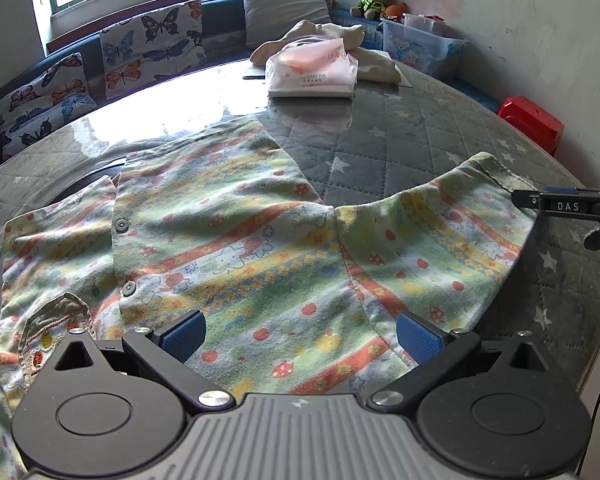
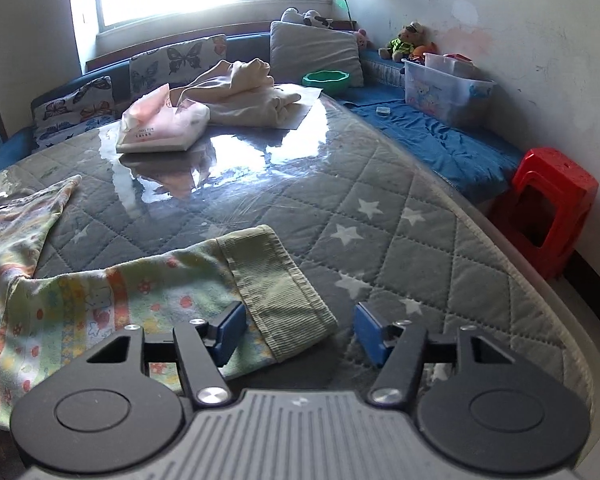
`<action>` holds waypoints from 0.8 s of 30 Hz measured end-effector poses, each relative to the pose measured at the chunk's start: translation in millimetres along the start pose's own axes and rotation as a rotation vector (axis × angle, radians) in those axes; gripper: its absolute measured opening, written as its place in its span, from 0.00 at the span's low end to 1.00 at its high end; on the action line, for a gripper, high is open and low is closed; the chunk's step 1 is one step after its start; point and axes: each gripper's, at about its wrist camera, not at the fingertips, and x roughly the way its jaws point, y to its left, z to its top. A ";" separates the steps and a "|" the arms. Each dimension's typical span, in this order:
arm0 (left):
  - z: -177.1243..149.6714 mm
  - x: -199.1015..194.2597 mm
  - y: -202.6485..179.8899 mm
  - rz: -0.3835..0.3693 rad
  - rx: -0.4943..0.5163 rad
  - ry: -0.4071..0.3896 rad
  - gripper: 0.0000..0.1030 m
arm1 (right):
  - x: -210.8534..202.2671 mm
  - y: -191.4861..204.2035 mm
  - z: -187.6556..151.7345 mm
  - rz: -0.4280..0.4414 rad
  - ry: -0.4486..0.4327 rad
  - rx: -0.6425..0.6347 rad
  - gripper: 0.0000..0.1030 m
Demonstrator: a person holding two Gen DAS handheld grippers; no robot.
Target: Fold clothes
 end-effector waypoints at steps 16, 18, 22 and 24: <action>-8.9 -9.0 18.8 0.031 -0.035 -0.006 1.00 | -25.5 5.1 11.2 0.142 -0.087 0.084 0.08; -10.7 -12.5 25.5 0.036 -0.051 -0.011 1.00 | -36.7 10.7 16.4 0.183 -0.105 0.085 0.08; -14.5 -20.7 40.0 0.049 -0.081 -0.024 1.00 | -64.1 31.6 29.6 0.281 -0.146 0.064 0.08; -17.1 -26.2 48.8 0.058 -0.099 -0.034 1.00 | -76.6 45.6 36.2 0.333 -0.161 0.046 0.08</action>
